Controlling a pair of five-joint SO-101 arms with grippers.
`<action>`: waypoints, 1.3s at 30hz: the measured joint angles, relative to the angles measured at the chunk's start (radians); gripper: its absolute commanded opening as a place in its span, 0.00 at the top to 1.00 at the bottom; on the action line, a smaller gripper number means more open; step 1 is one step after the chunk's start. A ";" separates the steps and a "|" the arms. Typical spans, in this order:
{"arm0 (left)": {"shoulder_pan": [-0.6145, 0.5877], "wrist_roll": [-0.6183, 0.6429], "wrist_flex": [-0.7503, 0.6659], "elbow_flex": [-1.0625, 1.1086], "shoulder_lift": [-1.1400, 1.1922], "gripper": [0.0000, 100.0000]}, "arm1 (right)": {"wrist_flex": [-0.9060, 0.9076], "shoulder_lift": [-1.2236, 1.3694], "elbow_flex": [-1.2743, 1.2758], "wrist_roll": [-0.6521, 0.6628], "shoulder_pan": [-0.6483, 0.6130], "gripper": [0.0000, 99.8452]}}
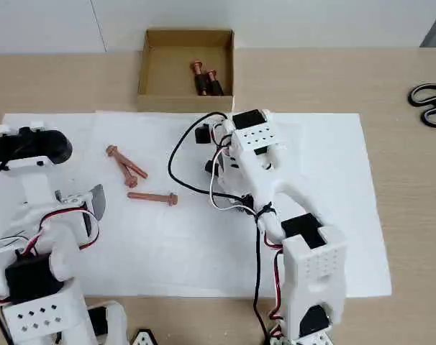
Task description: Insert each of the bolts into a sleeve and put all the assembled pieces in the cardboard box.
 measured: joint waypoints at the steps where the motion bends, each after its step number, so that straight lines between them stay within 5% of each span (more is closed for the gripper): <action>1: 0.000 0.000 0.000 0.000 0.000 0.77 | 0.000 0.000 0.006 0.000 -0.002 0.86; 24: 0.000 0.000 0.000 0.000 0.000 0.77 | -0.129 -0.026 0.141 0.000 0.000 0.85; 29: 0.000 0.000 0.000 0.003 0.000 0.77 | -0.155 -0.037 0.163 0.000 0.006 1.00; 39: 0.000 0.000 0.000 0.003 0.000 0.77 | -0.207 -0.060 0.226 0.000 0.011 1.00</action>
